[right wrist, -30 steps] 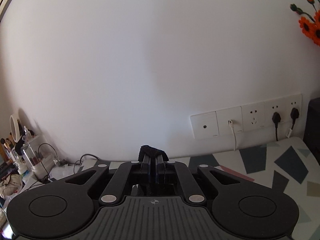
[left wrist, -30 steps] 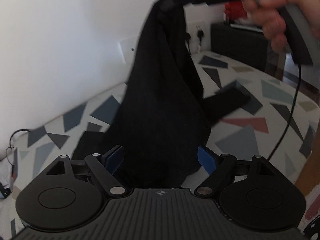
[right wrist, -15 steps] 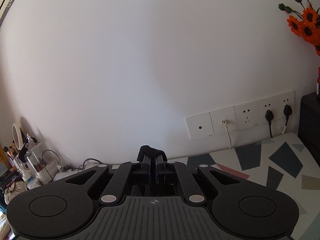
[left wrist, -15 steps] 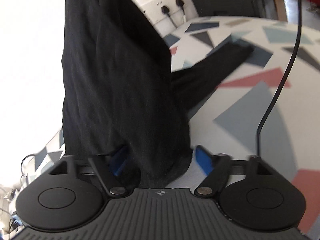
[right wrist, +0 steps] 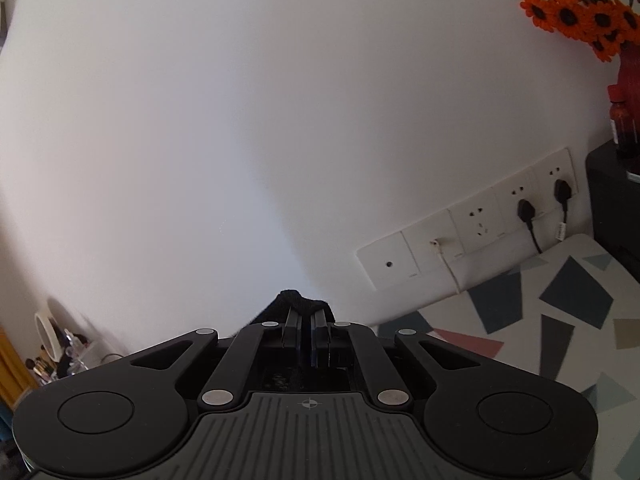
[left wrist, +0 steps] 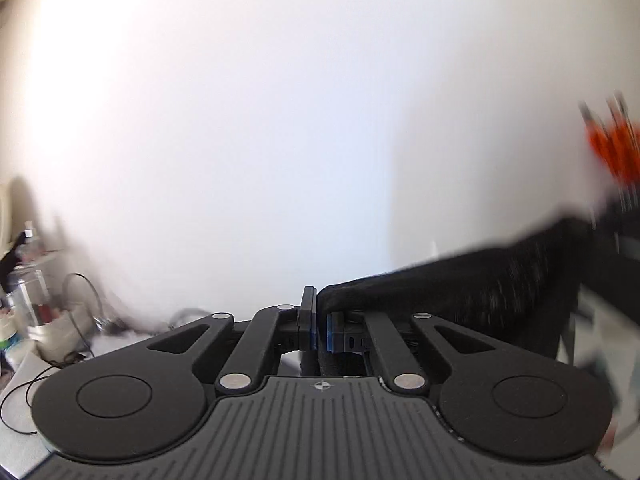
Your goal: Fold clothes
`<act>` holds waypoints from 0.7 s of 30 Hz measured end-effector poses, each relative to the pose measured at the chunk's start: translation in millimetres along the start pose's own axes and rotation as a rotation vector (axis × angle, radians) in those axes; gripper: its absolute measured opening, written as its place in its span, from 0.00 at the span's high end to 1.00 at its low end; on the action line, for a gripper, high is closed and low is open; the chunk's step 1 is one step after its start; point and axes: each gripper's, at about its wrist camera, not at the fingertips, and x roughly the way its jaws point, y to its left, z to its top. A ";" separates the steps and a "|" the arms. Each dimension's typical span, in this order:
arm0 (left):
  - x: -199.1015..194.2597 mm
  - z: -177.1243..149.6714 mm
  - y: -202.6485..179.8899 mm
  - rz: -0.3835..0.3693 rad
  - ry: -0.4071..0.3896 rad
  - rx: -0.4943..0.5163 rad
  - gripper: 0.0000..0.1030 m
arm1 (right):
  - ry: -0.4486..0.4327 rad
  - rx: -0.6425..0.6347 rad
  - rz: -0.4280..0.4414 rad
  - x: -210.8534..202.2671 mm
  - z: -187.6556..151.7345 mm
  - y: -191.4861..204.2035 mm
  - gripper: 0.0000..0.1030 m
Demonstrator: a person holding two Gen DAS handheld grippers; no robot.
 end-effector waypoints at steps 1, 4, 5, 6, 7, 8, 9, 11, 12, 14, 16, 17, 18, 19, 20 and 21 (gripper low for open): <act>-8.5 14.6 8.1 0.014 -0.041 -0.032 0.96 | -0.013 -0.003 0.029 -0.6 3.5 7.2 0.97; -34.4 44.0 11.3 0.052 -0.157 -0.040 0.96 | -0.070 -0.029 0.112 -7.1 15.8 35.9 0.97; -43.1 51.4 10.4 0.063 -0.191 -0.034 0.96 | -0.097 -0.038 0.134 -11.4 20.4 45.2 0.97; -52.2 58.9 10.4 0.070 -0.224 -0.033 0.96 | -0.124 -0.044 0.155 -16.1 25.4 53.8 0.97; -61.8 66.7 10.9 0.078 -0.257 -0.033 0.96 | -0.150 -0.047 0.176 -21.1 30.8 61.4 0.97; -71.4 74.5 12.5 0.081 -0.286 -0.035 0.96 | -0.176 -0.043 0.199 -27.5 36.5 67.6 0.97; -80.9 82.5 15.0 0.081 -0.312 -0.038 0.96 | -0.201 -0.037 0.222 -35.2 42.3 73.3 0.97; -100.7 97.4 20.9 0.072 -0.365 -0.039 0.96 | -0.251 -0.025 0.269 -50.6 53.9 84.9 0.97; -110.4 104.4 22.9 0.068 -0.394 -0.032 0.96 | -0.281 -0.026 0.291 -60.3 59.5 91.3 0.97; -130.3 115.8 26.7 0.051 -0.451 -0.016 0.96 | -0.348 -0.052 0.321 -84.3 67.6 105.9 0.97; -150.5 125.0 30.9 0.031 -0.505 -0.003 0.96 | -0.412 -0.085 0.340 -110.9 72.5 120.0 0.97; -160.6 127.8 32.4 0.013 -0.528 -0.001 0.96 | -0.444 -0.102 0.349 -124.7 74.6 126.9 0.97; -170.7 130.0 33.1 -0.010 -0.548 0.001 0.96 | -0.475 -0.117 0.353 -138.6 75.5 133.2 0.97; -179.8 130.9 34.3 -0.034 -0.562 0.005 0.96 | -0.507 -0.131 0.351 -153.2 74.8 138.6 0.97; -188.1 131.3 35.9 -0.058 -0.572 0.010 0.96 | -0.534 -0.141 0.344 -167.9 73.1 143.4 0.97; -195.6 130.4 37.8 -0.081 -0.578 0.016 0.96 | -0.557 -0.148 0.335 -182.1 70.4 147.9 0.97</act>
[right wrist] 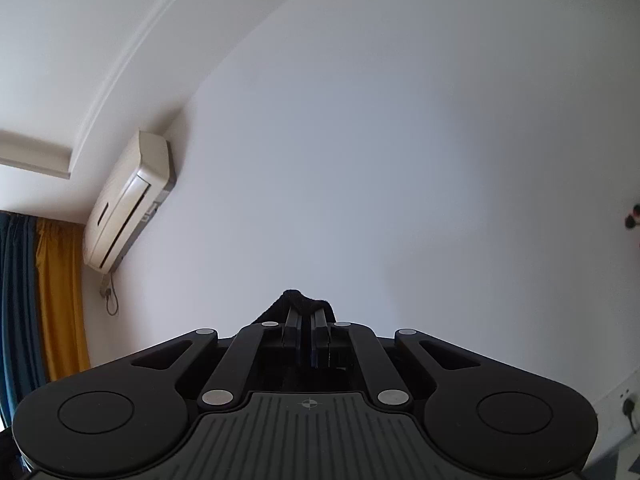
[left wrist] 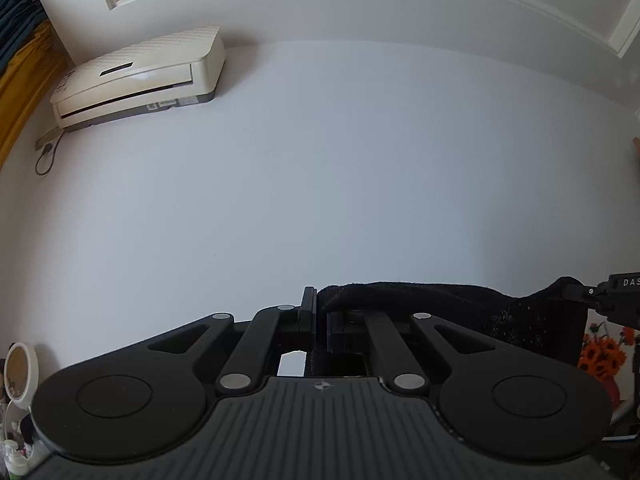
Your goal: Fold clothes
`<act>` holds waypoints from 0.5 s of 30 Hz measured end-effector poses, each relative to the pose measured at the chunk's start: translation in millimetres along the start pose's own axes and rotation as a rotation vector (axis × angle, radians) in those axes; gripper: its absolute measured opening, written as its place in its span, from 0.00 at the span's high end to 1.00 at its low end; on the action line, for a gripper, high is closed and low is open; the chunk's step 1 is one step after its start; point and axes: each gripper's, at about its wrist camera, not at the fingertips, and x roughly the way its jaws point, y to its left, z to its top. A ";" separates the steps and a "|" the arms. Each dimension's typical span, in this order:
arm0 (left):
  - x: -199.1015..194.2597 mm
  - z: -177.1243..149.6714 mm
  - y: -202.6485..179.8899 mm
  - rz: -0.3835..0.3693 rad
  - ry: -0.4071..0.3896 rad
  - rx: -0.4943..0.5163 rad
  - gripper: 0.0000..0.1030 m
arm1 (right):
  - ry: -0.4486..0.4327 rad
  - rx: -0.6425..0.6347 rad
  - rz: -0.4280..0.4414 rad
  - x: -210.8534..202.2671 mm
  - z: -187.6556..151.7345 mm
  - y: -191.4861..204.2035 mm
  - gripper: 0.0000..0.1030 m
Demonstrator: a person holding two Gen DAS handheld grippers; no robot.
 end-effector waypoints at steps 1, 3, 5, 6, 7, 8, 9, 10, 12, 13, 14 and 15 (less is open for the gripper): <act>-7.0 2.3 1.5 -0.023 -0.002 0.000 0.96 | -0.021 -0.013 -0.008 -11.1 5.6 8.7 0.97; -19.0 5.7 4.7 -0.070 0.000 -0.008 0.96 | -0.045 -0.030 -0.026 -32.2 14.3 26.7 0.97; -30.1 8.9 14.4 -0.123 0.018 -0.042 0.96 | -0.061 -0.044 -0.043 -52.6 21.5 44.8 0.97; -36.0 10.2 20.2 -0.146 0.024 -0.057 0.96 | -0.065 -0.057 -0.052 -61.9 23.7 54.2 0.97; -41.3 10.8 25.6 -0.163 0.029 -0.064 0.96 | -0.069 -0.073 -0.061 -71.3 25.4 64.0 0.97; -46.3 11.2 29.5 -0.174 0.033 -0.066 0.96 | -0.071 -0.088 -0.071 -80.1 26.7 73.6 0.97; -50.3 10.1 32.4 -0.185 0.039 -0.069 0.96 | -0.072 -0.102 -0.082 -88.4 27.5 82.7 0.97; -52.3 7.7 35.1 -0.198 0.050 -0.075 0.96 | -0.070 -0.113 -0.091 -95.4 27.7 90.8 0.97; -52.9 1.6 40.6 -0.222 0.078 -0.092 0.96 | -0.053 -0.129 -0.112 -101.1 25.9 101.4 0.97; -51.5 -2.8 42.7 -0.232 0.095 -0.103 0.96 | -0.041 -0.134 -0.125 -100.8 23.9 103.9 0.97; -49.2 -7.1 44.6 -0.237 0.111 -0.110 0.96 | -0.026 -0.137 -0.138 -98.1 21.0 104.2 0.97; -45.5 -12.4 46.3 -0.239 0.130 -0.116 0.96 | -0.011 -0.139 -0.152 -95.4 18.2 104.4 0.97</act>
